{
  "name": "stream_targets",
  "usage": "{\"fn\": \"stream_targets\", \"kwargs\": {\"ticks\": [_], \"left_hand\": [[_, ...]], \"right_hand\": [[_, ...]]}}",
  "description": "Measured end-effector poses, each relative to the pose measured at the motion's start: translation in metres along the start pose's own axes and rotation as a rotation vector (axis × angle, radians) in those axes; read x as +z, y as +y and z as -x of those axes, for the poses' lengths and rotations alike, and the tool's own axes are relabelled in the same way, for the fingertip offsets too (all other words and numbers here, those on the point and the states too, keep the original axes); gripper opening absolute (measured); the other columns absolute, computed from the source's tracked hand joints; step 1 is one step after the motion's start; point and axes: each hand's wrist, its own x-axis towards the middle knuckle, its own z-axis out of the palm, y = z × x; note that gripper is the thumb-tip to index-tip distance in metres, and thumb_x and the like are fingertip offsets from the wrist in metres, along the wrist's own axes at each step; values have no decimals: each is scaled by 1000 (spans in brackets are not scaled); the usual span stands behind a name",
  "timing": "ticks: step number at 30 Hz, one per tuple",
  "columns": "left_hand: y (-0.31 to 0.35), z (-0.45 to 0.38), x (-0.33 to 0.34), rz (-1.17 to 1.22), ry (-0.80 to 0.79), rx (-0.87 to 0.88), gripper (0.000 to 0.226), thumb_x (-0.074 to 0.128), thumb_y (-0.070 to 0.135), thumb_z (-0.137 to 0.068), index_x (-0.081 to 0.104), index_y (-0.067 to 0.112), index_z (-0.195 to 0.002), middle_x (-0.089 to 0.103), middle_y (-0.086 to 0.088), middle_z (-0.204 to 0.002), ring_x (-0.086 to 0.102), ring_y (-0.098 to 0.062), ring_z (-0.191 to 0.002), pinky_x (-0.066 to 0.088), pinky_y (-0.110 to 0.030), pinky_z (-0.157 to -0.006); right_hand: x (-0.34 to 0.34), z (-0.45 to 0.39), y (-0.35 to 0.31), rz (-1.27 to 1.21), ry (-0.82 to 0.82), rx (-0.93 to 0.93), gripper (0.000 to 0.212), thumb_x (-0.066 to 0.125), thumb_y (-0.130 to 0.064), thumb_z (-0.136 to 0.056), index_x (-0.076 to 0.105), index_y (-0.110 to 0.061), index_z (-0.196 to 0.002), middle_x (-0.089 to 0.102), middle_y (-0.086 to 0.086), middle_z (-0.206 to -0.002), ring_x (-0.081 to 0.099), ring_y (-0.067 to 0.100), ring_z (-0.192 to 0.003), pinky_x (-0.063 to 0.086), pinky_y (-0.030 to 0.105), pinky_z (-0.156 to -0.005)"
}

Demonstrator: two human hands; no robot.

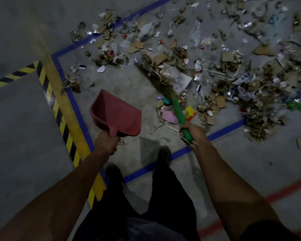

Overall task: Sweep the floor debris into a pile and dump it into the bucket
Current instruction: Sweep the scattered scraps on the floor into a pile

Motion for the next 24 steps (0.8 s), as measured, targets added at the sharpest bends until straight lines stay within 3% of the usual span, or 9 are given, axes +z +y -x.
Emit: {"fn": "stream_targets", "kwargs": {"ticks": [2, 6, 9, 14, 18, 20, 24], "left_hand": [[16, 2, 10, 5, -4, 19, 8, 57, 5, -86, 53, 3, -79, 41, -8, -55, 43, -20, -46, 30, -24, -41], [39, 4, 27, 17, 3, 28, 5, 57, 4, -84, 55, 3, -80, 41, -6, -54, 43, -20, -46, 31, -25, -42], [49, 7, 38, 46, 14, 18, 8, 58, 2, -84, 53, 4, -78, 44, -9, -57, 44, -20, -46, 31, -24, -41], [57, 12, 51, 61, 3, 2, 10, 58, 2, -83, 54, 5, -75, 44, -8, -56, 44, -21, -47, 31, -25, -42], [60, 20, 56, 60, -1, -7, 13, 57, 1, -84, 55, 5, -73, 47, -9, -57, 45, -21, -48, 31, -24, -42], [60, 24, 57, 69, -19, -11, 8, 56, 0, -84, 56, 3, -76, 46, -9, -58, 44, -20, -49, 31, -24, -42], [56, 32, 56, 67, -21, -20, 5, 55, 0, -83, 57, 1, -79, 45, -9, -58, 43, -20, -49, 31, -24, -43]], "right_hand": [[-13, -10, -19, -43, 32, -19, 7, 58, 4, -85, 54, 3, -90, 51, 13, -60, 46, 13, -29, 37, 17, -32], [-43, -19, -57, -100, 91, -98, 9, 58, 4, -85, 54, 0, -78, 51, 7, -43, 44, 12, -28, 35, 16, -31], [-66, -22, -78, -156, 159, -120, 7, 64, 1, -82, 57, 4, -84, 56, 13, -59, 48, 14, -32, 40, 18, -35], [-80, -18, -91, -295, 260, -194, 14, 68, 2, -77, 61, 4, -89, 59, 12, -58, 51, 16, -36, 45, 21, -40], [-69, 9, -68, -295, 220, -230, 8, 62, 6, -81, 60, -1, -81, 55, 9, -56, 48, 14, -37, 42, 21, -37], [-61, 26, -42, -254, 169, -240, 16, 57, 7, -85, 55, -5, -75, 51, 9, -56, 45, 14, -37, 39, 21, -36], [-52, 43, 12, -115, 80, -229, 13, 57, 7, -85, 60, -4, -80, 51, 13, -58, 45, 17, -37, 38, 23, -35]]}}
